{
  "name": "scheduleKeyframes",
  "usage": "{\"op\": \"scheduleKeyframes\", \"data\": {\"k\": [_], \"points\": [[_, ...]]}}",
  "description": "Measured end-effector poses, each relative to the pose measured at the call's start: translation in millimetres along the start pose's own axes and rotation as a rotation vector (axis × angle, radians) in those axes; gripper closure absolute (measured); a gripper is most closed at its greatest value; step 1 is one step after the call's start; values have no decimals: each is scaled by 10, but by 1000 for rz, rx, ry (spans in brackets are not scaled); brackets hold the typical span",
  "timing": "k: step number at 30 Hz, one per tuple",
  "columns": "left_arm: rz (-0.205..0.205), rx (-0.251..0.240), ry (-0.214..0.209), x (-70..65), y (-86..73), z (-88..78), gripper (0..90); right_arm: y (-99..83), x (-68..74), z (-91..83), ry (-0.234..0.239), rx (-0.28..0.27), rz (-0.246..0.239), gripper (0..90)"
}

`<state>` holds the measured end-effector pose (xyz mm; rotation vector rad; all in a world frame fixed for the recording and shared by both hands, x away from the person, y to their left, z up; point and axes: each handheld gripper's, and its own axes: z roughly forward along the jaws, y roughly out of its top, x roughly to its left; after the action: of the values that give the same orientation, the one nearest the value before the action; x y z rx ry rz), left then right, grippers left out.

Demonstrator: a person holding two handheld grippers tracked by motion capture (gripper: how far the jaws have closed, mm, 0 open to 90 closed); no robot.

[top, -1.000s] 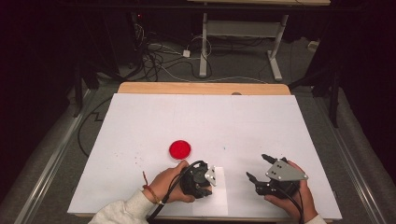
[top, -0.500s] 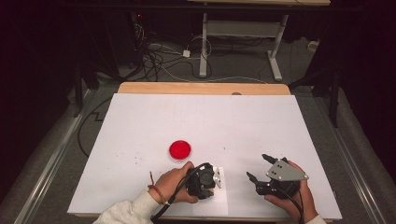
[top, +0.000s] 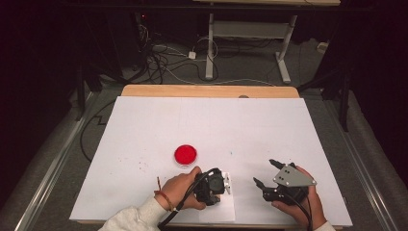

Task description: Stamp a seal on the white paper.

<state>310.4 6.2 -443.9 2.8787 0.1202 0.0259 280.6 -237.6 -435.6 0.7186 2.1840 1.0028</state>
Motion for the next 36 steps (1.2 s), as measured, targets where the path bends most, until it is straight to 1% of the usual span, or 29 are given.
{"op": "scheduleKeyframes", "data": {"k": [6, 9, 13, 19, 26, 28, 32, 34, 35, 36], "points": [[9, 22, -7, 9, 33, 0, 737, 1, 3, -1, -1, 0, 2, 252], [2, 18, -15, 21, 26, -1, 737, 2, 4, 0, 0, -1, 1, 252], [0, 16, -15, 19, 23, 0, 737, 0, 4, 3, 2, 1, 0, 252], [4, 13, -3, 4, 18, 1, 737, -2, 4, 2, 2, 3, 0, 253], [3, 9, 2, -3, 11, 0, 737, -1, 9, 1, 0, 6, -1, 253], [1, 3, -10, 16, 3, -2, 737, 0, 7, -1, 0, 3, -2, 253], [14, 2, -21, 21, 2, -14, 737, 0, 10, -4, -2, 3, 0, 253], [13, -8, -16, 23, -4, -55, 736, -2, 6, -10, -5, 4, -2, 253], [11, -24, -27, 32, -12, -98, 736, -3, 3, -14, -5, 2, -4, 253], [2, -48, -20, 40, -22, -152, 736, -3, -1, -20, -9, 1, -3, 253]]}}
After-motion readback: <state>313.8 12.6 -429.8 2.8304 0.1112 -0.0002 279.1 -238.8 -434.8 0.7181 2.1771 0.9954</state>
